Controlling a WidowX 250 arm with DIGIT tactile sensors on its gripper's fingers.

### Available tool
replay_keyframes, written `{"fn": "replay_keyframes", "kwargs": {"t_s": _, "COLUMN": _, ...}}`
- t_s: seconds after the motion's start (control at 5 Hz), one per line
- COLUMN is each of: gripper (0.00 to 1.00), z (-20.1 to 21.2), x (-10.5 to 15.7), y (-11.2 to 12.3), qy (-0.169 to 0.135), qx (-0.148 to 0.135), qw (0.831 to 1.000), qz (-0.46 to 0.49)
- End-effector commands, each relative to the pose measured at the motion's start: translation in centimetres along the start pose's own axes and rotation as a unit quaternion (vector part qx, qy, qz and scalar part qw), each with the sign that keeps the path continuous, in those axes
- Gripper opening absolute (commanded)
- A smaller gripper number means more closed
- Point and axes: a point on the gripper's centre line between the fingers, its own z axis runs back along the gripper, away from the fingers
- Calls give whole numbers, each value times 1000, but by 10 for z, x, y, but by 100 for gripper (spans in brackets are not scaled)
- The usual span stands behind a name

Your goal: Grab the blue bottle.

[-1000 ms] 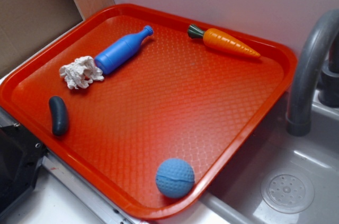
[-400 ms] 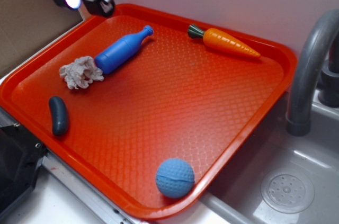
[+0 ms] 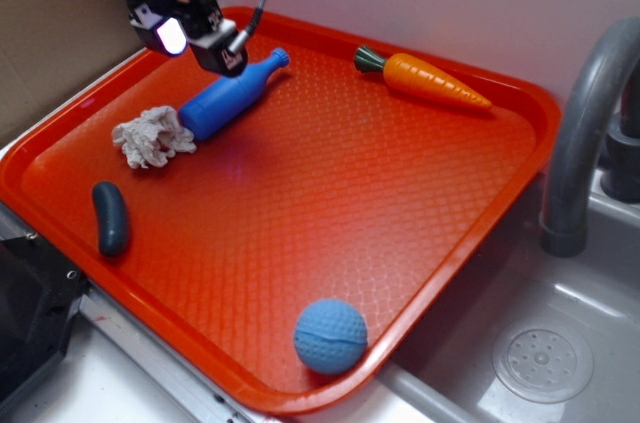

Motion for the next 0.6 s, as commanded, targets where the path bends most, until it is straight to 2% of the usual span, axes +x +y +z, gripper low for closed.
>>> {"fn": "replay_keyframes", "kwargs": {"t_s": 0.0, "gripper": 100, "z": -23, "x": 0, "y": 6, "qy": 14, "qx": 23, "qw": 1000, "qz": -10}}
{"fn": "replay_keyframes", "kwargs": {"t_s": 0.4, "gripper": 100, "z": -49, "x": -6, "y": 3, "qy": 44, "qx": 17, "qw": 999, "qz": -22}}
